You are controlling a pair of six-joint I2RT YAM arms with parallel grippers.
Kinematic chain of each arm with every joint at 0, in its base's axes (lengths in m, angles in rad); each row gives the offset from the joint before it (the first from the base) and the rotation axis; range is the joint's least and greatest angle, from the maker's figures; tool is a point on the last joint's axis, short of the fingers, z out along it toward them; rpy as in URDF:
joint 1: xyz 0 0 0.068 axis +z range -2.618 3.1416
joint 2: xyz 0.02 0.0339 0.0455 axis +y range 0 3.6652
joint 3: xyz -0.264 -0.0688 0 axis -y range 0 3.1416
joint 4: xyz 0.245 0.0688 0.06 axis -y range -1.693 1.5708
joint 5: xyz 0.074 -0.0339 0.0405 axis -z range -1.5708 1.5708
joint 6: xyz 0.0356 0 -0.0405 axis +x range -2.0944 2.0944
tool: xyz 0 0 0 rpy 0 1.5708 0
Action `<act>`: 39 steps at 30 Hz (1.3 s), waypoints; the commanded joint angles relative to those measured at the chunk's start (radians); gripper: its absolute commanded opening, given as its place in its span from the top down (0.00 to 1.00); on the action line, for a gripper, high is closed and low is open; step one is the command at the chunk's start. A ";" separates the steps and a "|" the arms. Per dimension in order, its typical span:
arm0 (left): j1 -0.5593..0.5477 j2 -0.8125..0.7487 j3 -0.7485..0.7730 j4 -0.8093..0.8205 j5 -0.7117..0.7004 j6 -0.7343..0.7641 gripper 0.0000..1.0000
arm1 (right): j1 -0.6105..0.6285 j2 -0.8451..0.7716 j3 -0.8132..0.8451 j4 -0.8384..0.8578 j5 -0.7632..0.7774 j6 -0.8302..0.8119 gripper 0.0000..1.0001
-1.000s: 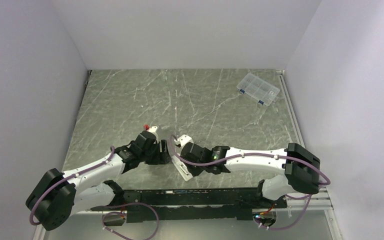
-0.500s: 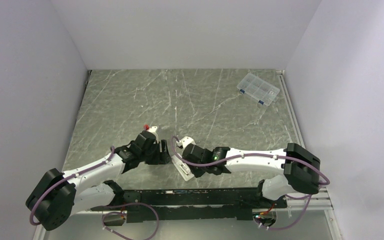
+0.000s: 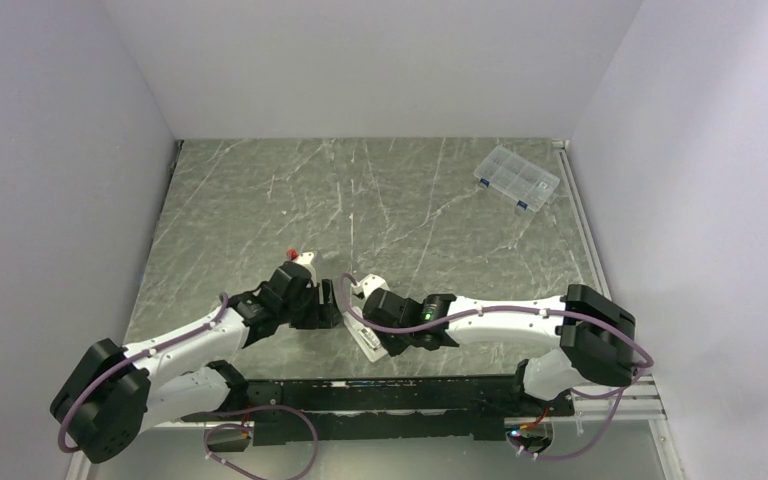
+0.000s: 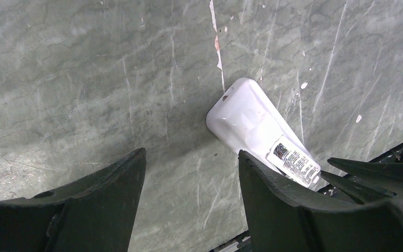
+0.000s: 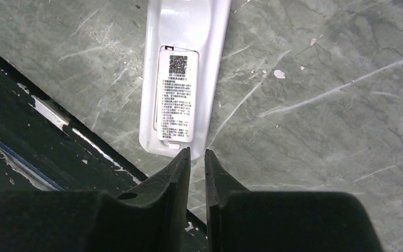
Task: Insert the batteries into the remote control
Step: Load the battery cover into the remote control.
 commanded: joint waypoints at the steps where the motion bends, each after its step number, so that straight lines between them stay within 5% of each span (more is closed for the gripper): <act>1: 0.004 -0.020 -0.007 0.013 0.004 0.012 0.30 | -0.002 0.007 0.033 0.038 -0.006 0.002 0.81; 39: 0.012 -0.037 -0.015 0.001 0.002 0.015 0.30 | -0.002 -0.014 0.078 0.022 -0.001 0.002 0.80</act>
